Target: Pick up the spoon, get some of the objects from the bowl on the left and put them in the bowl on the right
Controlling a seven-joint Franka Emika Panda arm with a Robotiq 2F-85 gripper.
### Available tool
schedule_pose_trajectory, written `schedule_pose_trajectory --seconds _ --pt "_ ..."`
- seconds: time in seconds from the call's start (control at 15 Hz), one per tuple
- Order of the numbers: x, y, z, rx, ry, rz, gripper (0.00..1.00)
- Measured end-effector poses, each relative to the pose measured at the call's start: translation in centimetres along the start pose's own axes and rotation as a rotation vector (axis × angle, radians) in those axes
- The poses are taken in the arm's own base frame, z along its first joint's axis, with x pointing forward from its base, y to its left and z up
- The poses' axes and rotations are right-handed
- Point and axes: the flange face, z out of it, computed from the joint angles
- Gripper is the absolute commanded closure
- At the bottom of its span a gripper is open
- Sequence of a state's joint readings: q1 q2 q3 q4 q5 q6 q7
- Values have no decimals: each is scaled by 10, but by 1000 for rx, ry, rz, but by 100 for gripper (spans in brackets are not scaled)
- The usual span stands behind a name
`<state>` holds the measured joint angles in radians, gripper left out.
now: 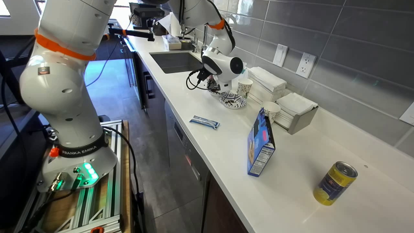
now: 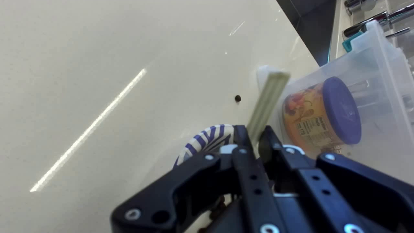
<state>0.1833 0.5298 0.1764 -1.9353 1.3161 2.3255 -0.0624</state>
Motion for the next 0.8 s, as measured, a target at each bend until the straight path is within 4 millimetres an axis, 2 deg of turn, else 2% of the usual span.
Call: schedule_pose_trajectory --seconds 0.47,0.8 --pt "-6 4 9 18 -73 20 97" --pt "-3 11 10 12 -76 31 97"
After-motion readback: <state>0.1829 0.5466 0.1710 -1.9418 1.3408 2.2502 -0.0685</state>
